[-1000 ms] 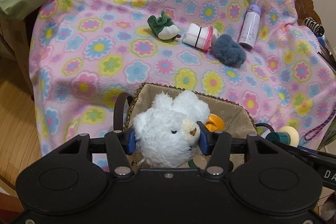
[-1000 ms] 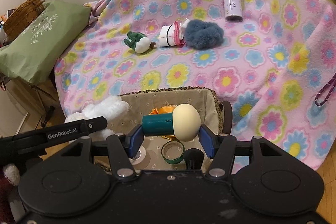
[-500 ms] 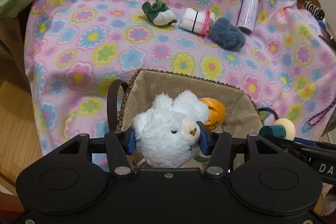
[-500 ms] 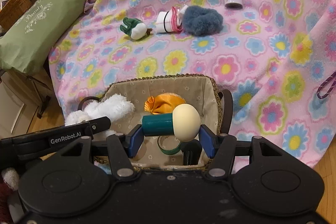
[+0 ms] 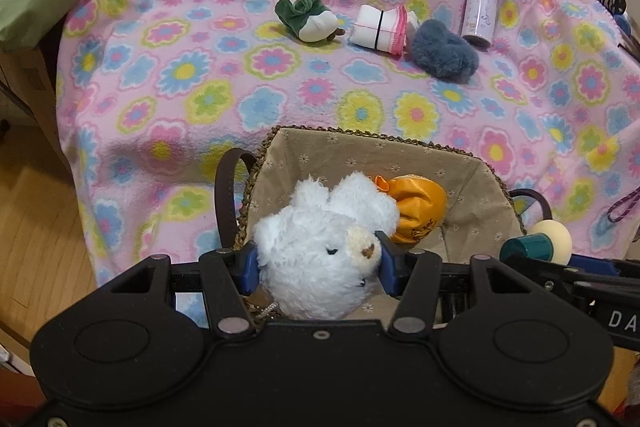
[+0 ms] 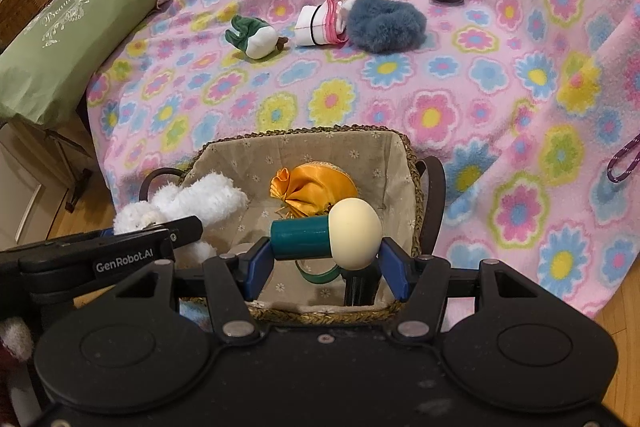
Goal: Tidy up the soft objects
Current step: 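Carry the bunny in the left tool and roller in the right tool over the basket, then open the left tool to drop the bunny while the right tool releases the roller, then move both open tools back toward the remaining soft items on the blanket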
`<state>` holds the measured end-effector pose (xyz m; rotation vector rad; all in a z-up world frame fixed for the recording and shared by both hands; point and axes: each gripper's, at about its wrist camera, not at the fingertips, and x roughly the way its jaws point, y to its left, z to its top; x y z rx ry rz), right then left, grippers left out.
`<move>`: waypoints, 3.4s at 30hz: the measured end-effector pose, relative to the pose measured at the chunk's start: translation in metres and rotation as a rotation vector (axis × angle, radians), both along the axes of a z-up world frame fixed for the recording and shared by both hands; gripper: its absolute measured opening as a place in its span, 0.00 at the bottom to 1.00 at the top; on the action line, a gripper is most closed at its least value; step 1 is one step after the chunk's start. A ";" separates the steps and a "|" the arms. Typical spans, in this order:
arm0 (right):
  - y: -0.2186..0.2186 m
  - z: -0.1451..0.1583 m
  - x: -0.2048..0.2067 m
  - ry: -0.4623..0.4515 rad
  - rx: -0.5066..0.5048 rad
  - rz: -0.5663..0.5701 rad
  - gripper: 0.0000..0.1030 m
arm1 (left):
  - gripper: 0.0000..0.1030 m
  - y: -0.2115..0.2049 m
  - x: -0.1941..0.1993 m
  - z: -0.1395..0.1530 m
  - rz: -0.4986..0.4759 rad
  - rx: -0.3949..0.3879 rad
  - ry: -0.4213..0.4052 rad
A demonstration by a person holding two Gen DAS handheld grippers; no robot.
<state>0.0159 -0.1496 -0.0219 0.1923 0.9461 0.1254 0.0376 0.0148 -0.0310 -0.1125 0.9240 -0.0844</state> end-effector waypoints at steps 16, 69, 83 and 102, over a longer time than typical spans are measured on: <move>0.005 -0.004 0.001 0.006 -0.030 0.039 0.56 | 0.52 -0.009 -0.001 0.001 -0.030 0.095 -0.013; -0.009 0.006 0.006 -0.108 -0.092 0.014 1.00 | 0.85 -0.007 0.004 0.002 -0.016 0.153 -0.024; -0.014 0.014 0.058 -0.150 -0.145 0.024 0.99 | 0.83 -0.001 0.069 0.034 -0.011 0.169 -0.142; -0.024 -0.016 0.154 -0.063 -0.106 -0.014 0.99 | 0.83 -0.007 0.154 0.000 -0.043 0.169 -0.036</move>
